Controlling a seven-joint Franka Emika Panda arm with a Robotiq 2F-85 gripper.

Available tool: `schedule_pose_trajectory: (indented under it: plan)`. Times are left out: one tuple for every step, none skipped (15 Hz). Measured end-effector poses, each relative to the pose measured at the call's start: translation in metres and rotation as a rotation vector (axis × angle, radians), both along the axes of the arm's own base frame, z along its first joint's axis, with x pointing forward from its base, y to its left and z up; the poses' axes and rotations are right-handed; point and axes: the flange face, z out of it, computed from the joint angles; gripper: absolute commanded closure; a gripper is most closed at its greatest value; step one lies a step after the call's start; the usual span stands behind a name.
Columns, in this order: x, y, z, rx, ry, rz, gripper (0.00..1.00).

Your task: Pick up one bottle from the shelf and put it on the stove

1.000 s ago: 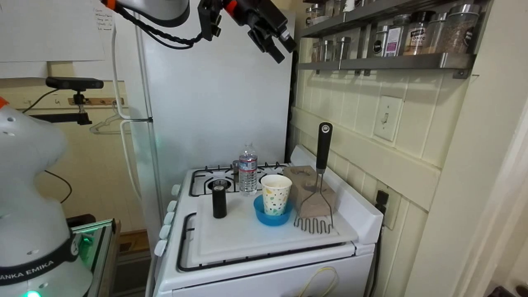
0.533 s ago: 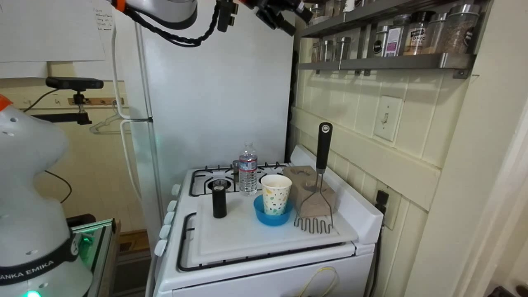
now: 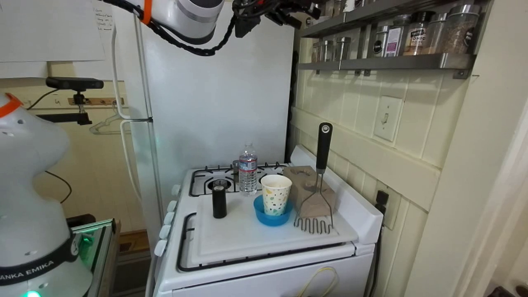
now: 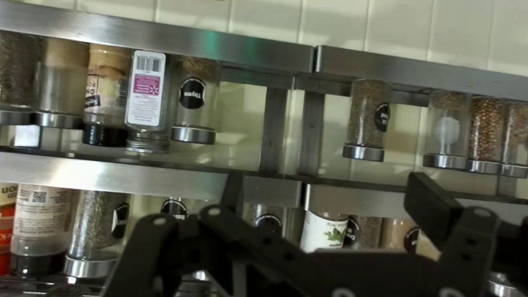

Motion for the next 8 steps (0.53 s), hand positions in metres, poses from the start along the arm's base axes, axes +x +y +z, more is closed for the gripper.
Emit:
schedule_pose_trajectory:
  plan:
    - [0.0005,-0.0045,-0.0034,-0.013,0.006,-0.014,0.0]
    - [0.001,-0.0079,-0.0052,-0.015,0.009,-0.022,0.0]
    - [0.0012,-0.0082,-0.0047,-0.015,0.008,-0.023,0.0]
    - [0.0011,-0.0075,-0.004,-0.015,0.007,-0.021,0.0]
    - [0.0011,-0.0067,-0.0035,-0.015,0.006,-0.019,0.0]
    - [0.0011,-0.0059,-0.0031,-0.015,0.005,-0.018,0.0]
    - [0.0011,-0.0054,-0.003,-0.015,0.005,-0.017,0.0]
    - [0.0011,-0.0056,-0.003,-0.015,0.005,-0.017,0.0]
